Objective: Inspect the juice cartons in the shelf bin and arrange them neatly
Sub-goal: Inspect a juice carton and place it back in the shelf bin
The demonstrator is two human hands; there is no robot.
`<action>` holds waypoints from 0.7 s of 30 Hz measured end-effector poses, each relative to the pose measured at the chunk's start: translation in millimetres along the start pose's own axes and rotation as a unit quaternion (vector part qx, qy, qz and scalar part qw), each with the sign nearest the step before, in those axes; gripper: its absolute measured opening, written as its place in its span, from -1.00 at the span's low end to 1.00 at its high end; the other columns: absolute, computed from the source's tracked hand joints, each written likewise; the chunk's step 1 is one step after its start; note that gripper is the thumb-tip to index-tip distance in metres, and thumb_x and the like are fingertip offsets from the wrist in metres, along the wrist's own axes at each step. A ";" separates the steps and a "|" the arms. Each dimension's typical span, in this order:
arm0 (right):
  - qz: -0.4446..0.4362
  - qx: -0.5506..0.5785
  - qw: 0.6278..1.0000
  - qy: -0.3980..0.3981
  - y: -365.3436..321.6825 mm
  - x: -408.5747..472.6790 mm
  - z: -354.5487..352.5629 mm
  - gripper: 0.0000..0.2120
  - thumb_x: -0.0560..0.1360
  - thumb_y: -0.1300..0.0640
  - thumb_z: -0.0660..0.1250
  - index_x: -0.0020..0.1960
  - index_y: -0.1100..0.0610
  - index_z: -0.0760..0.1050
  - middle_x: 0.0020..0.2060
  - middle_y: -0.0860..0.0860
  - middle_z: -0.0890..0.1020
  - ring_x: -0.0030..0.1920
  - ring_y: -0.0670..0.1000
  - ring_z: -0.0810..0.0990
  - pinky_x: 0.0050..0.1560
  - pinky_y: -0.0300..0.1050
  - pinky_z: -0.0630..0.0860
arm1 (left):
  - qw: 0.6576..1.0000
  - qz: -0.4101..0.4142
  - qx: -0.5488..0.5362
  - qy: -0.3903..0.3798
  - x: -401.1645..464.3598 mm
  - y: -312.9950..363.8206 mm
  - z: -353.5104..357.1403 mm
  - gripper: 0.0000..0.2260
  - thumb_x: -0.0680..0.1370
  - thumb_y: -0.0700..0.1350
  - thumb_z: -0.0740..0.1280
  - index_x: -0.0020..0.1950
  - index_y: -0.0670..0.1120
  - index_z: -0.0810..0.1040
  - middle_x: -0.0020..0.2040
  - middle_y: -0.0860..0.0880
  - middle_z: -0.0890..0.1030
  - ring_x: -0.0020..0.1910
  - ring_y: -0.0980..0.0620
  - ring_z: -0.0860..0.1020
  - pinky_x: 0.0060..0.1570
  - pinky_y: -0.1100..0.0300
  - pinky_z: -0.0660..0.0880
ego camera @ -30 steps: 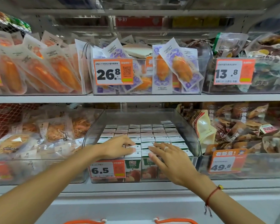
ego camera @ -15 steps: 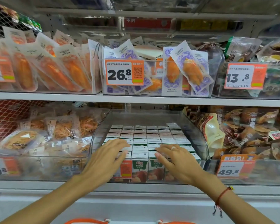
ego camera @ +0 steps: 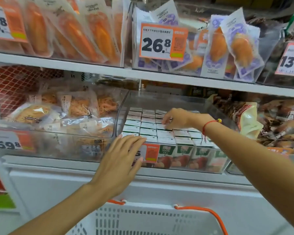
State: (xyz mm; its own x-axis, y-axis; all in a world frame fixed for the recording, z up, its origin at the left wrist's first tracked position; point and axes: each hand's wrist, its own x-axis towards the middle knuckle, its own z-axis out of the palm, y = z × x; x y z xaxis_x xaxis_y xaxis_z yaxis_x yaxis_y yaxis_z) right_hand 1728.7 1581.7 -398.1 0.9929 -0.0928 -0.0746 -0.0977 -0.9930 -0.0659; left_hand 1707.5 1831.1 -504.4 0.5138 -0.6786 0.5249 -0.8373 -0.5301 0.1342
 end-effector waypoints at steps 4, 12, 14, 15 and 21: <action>0.005 -0.051 0.996 -0.068 -2.9 11.1 -12.6 -0.63 0.47 0.14 0.46 0.26 0.10 0.58 0.08 -0.01 0.60 0.08 0.05 0.57 0.15 -0.10 0.49 | 1.000 -0.005 0.005 -0.009 -1.0 0.5 0.7 -0.55 0.64 0.04 0.17 0.52 -0.04 0.28 0.42 0.02 0.40 0.43 0.00 0.31 0.52 0.13 -0.11; 0.027 -0.076 0.995 -0.053 -5.7 18.7 -4.5 -0.62 0.48 -0.02 0.44 0.27 0.03 0.55 0.24 0.03 0.53 0.20 0.13 0.53 0.08 -0.11 0.40 | 1.000 -0.010 0.012 -0.008 -2.4 3.1 0.4 -0.53 0.64 0.06 0.15 0.54 -0.02 0.23 0.43 0.04 0.36 0.43 0.02 0.27 0.50 0.15 -0.18; 0.022 -0.077 0.996 -0.040 -3.7 18.1 -1.3 -0.61 0.49 -0.02 0.43 0.29 0.02 0.54 0.26 0.02 0.53 0.21 0.10 0.52 0.10 -0.11 0.40 | 1.000 -0.009 0.008 -0.005 -2.8 4.0 0.6 -0.53 0.64 0.06 0.14 0.54 -0.01 0.21 0.44 0.04 0.35 0.44 0.02 0.25 0.49 0.16 -0.22; 0.014 -0.077 0.996 -0.035 -1.7 17.4 0.4 -0.60 0.49 -0.01 0.42 0.30 0.03 0.53 0.27 0.02 0.54 0.18 0.08 0.52 0.10 -0.12 0.40 | 1.000 -0.009 0.005 -0.004 -3.3 4.4 0.7 -0.52 0.64 0.06 0.14 0.54 -0.01 0.21 0.44 0.04 0.34 0.44 0.02 0.25 0.49 0.17 -0.22; -0.008 0.002 0.999 0.038 8.2 3.0 -1.8 -0.54 0.53 -0.03 0.39 0.34 0.17 0.48 0.26 0.09 0.56 0.16 0.07 0.54 0.06 -0.18 0.42 | 1.000 -0.007 0.003 -0.003 -1.9 3.6 0.4 -0.52 0.65 0.07 0.13 0.55 0.01 0.18 0.45 0.06 0.32 0.45 0.04 0.23 0.47 0.19 -0.28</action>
State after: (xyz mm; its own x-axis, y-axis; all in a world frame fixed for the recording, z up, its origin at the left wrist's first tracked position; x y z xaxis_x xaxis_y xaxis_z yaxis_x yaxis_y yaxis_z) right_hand 1731.0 1573.2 -397.0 0.9967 -0.0814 0.0027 -0.0810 -0.9942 -0.0711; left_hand 1703.5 1830.3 -505.3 0.5261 -0.6750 0.5173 -0.8291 -0.5425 0.1352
